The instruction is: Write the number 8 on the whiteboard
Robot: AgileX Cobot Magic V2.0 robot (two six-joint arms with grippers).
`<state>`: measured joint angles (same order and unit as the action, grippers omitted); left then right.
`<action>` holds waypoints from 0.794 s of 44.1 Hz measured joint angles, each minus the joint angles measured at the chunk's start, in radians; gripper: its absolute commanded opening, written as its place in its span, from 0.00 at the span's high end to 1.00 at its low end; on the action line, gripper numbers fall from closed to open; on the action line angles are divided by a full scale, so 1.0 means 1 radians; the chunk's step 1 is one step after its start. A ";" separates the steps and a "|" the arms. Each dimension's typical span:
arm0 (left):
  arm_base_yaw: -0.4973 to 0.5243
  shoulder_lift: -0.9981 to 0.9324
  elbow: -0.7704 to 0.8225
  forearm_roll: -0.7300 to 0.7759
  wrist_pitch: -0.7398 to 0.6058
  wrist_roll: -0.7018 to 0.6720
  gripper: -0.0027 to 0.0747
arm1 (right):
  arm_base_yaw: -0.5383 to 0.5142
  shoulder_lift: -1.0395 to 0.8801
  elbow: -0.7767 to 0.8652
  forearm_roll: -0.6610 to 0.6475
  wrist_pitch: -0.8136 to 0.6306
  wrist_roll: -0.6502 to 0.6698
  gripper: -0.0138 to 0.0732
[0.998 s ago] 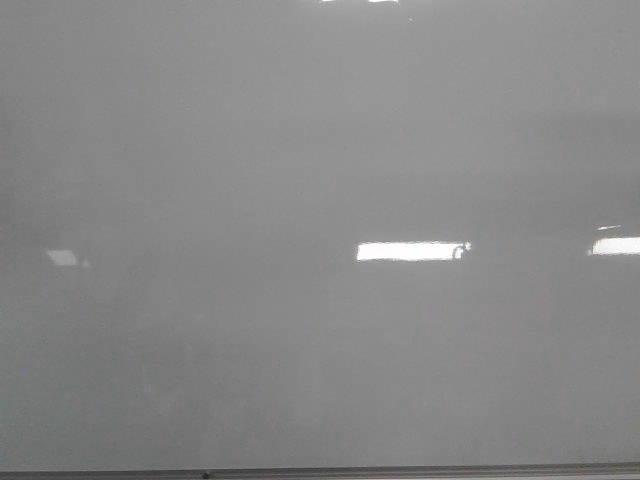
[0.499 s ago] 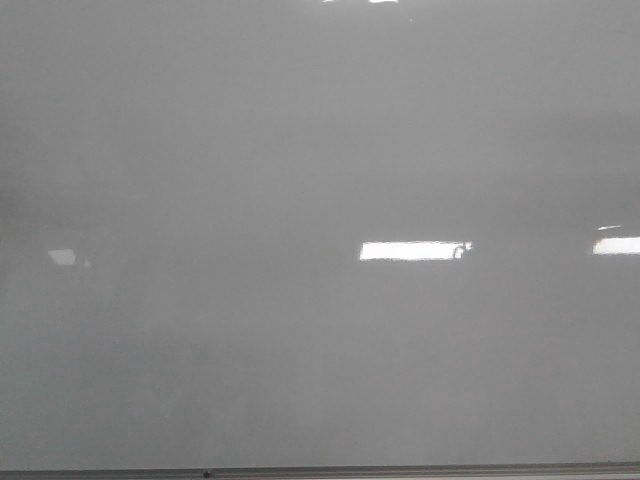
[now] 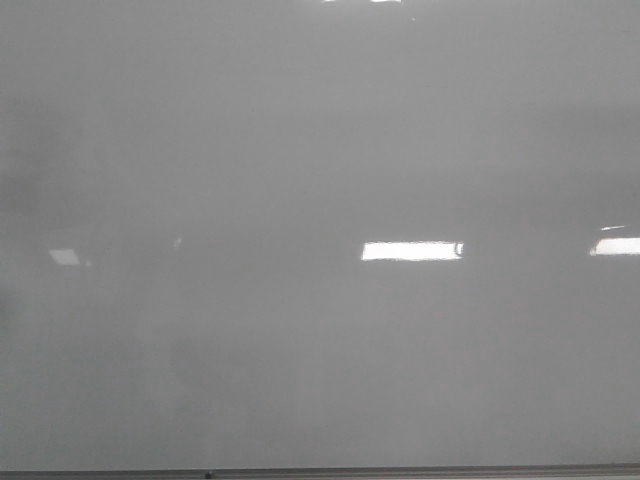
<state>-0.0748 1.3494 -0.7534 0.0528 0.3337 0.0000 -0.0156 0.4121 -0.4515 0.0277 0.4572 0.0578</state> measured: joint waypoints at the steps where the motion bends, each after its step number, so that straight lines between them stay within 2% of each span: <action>1: -0.017 -0.010 -0.010 0.000 0.025 0.016 0.99 | 0.009 0.017 -0.016 0.000 0.019 -0.005 0.18; 9: -0.207 -0.079 -0.056 -0.015 0.156 0.135 0.99 | 0.140 0.195 -0.169 0.000 0.169 -0.058 0.18; 20: -0.560 -0.226 -0.056 -0.058 0.203 0.340 0.99 | 0.420 0.408 -0.398 0.047 0.347 -0.238 0.18; 26: -0.731 -0.290 -0.056 -0.060 0.244 0.376 0.99 | 0.545 0.512 -0.510 0.169 0.442 -0.419 0.18; 30: -0.815 -0.301 -0.056 -0.062 0.274 0.381 0.99 | 0.610 0.587 -0.584 0.298 0.522 -0.582 0.18; 35: -0.895 -0.301 -0.056 -0.062 0.290 0.381 0.99 | 0.666 0.656 -0.649 0.435 0.561 -0.722 0.18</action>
<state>-0.9703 1.0488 -0.8091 -0.0092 0.6235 0.3808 0.6501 1.0680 -1.1007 0.4624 1.0179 -0.6641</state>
